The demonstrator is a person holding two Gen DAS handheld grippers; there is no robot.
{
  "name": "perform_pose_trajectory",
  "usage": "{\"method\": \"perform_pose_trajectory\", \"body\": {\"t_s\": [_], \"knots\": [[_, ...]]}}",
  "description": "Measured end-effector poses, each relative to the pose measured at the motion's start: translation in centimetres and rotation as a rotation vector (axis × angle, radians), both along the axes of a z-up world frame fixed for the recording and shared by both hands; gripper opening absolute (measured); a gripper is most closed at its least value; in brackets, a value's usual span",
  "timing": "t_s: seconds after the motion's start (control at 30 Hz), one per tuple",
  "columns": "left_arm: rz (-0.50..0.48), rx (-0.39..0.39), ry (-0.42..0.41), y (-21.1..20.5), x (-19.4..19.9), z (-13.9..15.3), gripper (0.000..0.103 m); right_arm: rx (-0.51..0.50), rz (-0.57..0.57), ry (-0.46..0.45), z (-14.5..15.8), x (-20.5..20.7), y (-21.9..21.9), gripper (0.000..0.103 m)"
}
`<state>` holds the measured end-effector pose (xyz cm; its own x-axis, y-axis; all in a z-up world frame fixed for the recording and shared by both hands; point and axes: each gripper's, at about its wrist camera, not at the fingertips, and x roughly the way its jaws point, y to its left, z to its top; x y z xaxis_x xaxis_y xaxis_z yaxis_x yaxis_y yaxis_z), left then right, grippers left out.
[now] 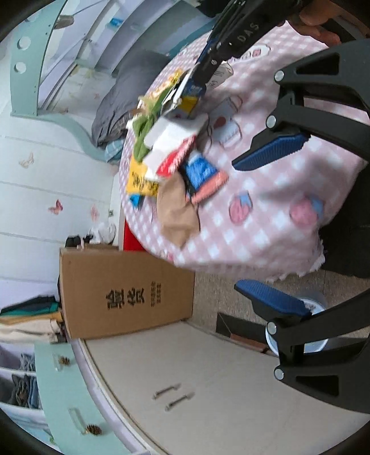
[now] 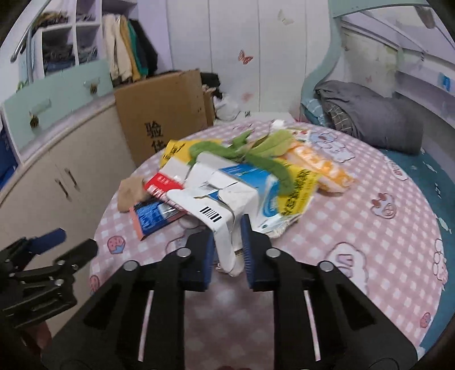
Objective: Collect trash
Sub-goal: 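Grasp the white-and-red box with the right tool while the left tool grasps a red wrapper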
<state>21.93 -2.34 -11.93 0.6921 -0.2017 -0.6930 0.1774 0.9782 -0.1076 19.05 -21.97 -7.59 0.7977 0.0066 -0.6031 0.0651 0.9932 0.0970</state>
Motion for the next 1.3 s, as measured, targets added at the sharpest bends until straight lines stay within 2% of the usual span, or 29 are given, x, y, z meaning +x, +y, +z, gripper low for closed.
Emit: {"method": "perform_pose_trajectory", "body": {"t_s": [0.1, 0.23, 0.4, 0.47, 0.53, 0.63, 0.87, 0.93, 0.97, 1.07, 1.17, 1.3], "knots": [[-0.022, -0.031, 0.012, -1.4, 0.5, 0.1, 0.077, 0.026, -0.012, -0.054, 0.7, -0.7, -1.3, 0.008], [-0.054, -0.057, 0.013, -3.8, 1.3, 0.4, 0.077, 0.055, -0.014, -0.116, 1.6, -1.7, -2.7, 0.006], [-0.064, -0.193, 0.084, -6.3, 3.0, -0.1, 0.076, 0.049, -0.022, -0.157, 2.2, -1.9, -3.7, 0.006], [-0.052, -0.240, 0.110, -7.1, 3.8, -0.4, 0.071, 0.039, -0.025, -0.165, 2.2, -1.7, -4.1, 0.006], [-0.039, -0.295, 0.146, -7.8, 4.7, -1.1, 0.062, 0.039, -0.024, -0.163, 2.1, -1.4, -4.3, 0.006], [-0.009, -0.350, 0.190, -8.8, 6.1, -2.0, 0.058, 0.032, -0.016, -0.162, 1.9, -1.0, -4.6, 0.006], [0.049, -0.390, 0.229, -9.4, 8.3, -3.3, 0.052, 0.033, 0.007, -0.150, 1.7, -0.1, -4.5, 0.006], [0.057, -0.385, 0.224, -9.6, 8.6, -3.4, 0.038, 0.032, 0.010, -0.148, 1.7, 0.1, -4.3, 0.006], [0.061, -0.381, 0.231, -9.6, 8.8, -3.6, 0.025, 0.032, 0.011, -0.148, 1.7, 0.2, -4.3, 0.006], [0.056, -0.414, 0.232, -9.2, 8.6, -3.6, 0.017, 0.025, 0.012, -0.144, 1.7, 0.2, -4.0, 0.006], [0.022, -0.424, 0.189, -8.8, 7.4, -2.7, 0.005, 0.022, 0.003, -0.147, 1.9, -0.2, -4.0, 0.006], [-0.007, -0.411, 0.145, -8.3, 5.7, -1.3, 0.004, 0.015, -0.014, -0.167, 2.7, -1.2, -4.0, 0.006]]}}
